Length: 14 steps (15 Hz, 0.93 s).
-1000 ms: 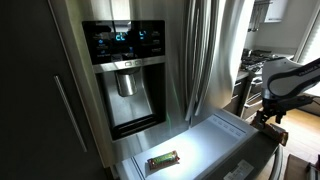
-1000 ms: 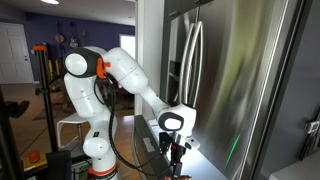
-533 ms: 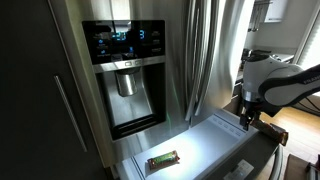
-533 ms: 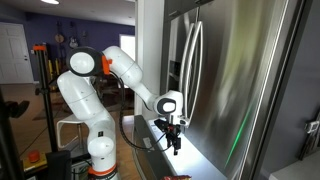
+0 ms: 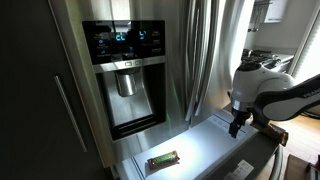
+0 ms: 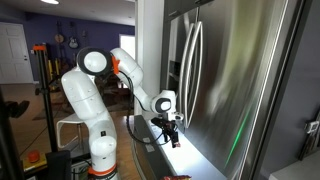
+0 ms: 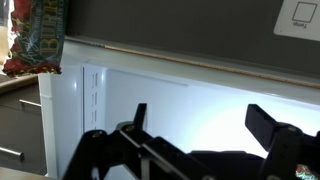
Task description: Move the candy bars to the far right end
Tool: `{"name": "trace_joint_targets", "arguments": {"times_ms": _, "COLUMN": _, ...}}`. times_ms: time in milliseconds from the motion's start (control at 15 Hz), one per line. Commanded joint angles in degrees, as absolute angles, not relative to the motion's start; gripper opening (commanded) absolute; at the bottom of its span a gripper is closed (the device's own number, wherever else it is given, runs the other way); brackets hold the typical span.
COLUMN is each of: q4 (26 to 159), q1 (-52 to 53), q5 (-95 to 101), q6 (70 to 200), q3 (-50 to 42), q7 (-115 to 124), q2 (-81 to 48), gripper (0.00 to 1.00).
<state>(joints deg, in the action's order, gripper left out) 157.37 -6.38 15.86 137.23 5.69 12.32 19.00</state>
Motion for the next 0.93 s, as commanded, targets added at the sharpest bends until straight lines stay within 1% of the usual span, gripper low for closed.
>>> {"name": "trace_joint_targets", "arguments": {"times_ms": 0, "q4": 157.3, "q1": -5.7, "q5": 16.1, "q6": 137.0, "q3": 5.0, "q7": 12.5, "q2": 19.0, "gripper": 1.00}}
{"name": "trace_joint_targets", "arguments": {"times_ms": 133, "q4": 157.3, "q1": -5.7, "q5": 16.1, "q6": 137.0, "q3": 5.0, "q7": 12.5, "q2": 19.0, "gripper": 1.00}}
{"name": "trace_joint_targets", "arguments": {"times_ms": 200, "q4": 157.2, "q1": -5.6, "q5": 16.6, "q6": 139.1, "q3": 5.3, "q7": 12.8, "q2": 18.3, "gripper": 1.00}}
{"name": "trace_joint_targets", "arguments": {"times_ms": 533, "q4": 157.3, "q1": -2.0, "q5": 8.4, "q6": 158.8, "q3": 5.1, "q7": 14.0, "q2": 9.7, "gripper": 1.00}}
{"name": "trace_joint_targets", "arguments": {"times_ms": 800, "q4": 156.5, "q1": 1.7, "q5": 0.3, "q6": 169.7, "q3": 5.3, "q7": 11.9, "q2": 1.0, "gripper": 1.00}}
{"name": "trace_joint_targets", "arguments": {"times_ms": 867, "q4": 156.1, "q1": 1.2, "q5": 2.3, "q6": 171.9, "q3": 5.9, "q7": 13.8, "q2": -1.0, "gripper": 1.00}}
